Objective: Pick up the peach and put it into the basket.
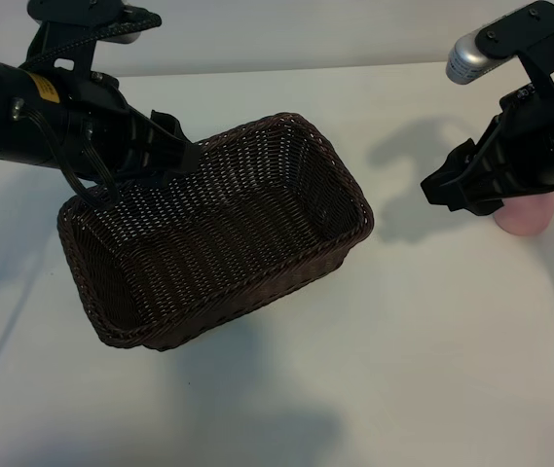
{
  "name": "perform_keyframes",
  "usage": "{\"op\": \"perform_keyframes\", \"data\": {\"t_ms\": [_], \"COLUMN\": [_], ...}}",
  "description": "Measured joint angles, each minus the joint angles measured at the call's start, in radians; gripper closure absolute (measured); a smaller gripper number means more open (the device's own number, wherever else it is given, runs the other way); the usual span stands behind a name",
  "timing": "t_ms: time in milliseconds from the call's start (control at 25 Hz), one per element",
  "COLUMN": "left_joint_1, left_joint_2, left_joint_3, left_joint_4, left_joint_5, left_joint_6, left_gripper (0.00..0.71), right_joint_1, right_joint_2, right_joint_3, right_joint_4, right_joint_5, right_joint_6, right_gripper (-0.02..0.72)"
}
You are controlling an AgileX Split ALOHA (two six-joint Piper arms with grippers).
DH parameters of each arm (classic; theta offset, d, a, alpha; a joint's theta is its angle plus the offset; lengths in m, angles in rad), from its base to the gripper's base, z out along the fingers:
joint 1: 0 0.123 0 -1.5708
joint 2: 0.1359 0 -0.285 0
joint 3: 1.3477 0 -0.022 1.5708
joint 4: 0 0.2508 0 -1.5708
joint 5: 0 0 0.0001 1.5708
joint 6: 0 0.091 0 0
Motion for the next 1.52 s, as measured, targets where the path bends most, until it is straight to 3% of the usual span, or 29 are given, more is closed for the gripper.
{"op": "perform_keyframes", "data": {"t_ms": [1160, 1320, 1520], "left_joint_1": [0.0, 0.0, 0.0], "left_joint_2": [0.0, 0.0, 0.0], "left_joint_3": [0.0, 0.0, 0.0], "left_joint_4": [0.0, 0.007, 0.103], "left_joint_5": [-0.004, 0.028, 0.117], "left_joint_6": [-0.001, -0.063, -0.191], "left_gripper": [0.118, 0.118, 0.118], "right_joint_1": [0.0, 0.0, 0.0], "right_joint_2": [0.0, 0.0, 0.0], "right_joint_3": [0.0, 0.0, 0.0], "right_joint_4": [0.001, 0.002, 0.003], "right_joint_5": [-0.015, -0.016, -0.022], "right_joint_6": [0.0, 0.0, 0.0], "right_gripper": [0.109, 0.109, 0.109]}}
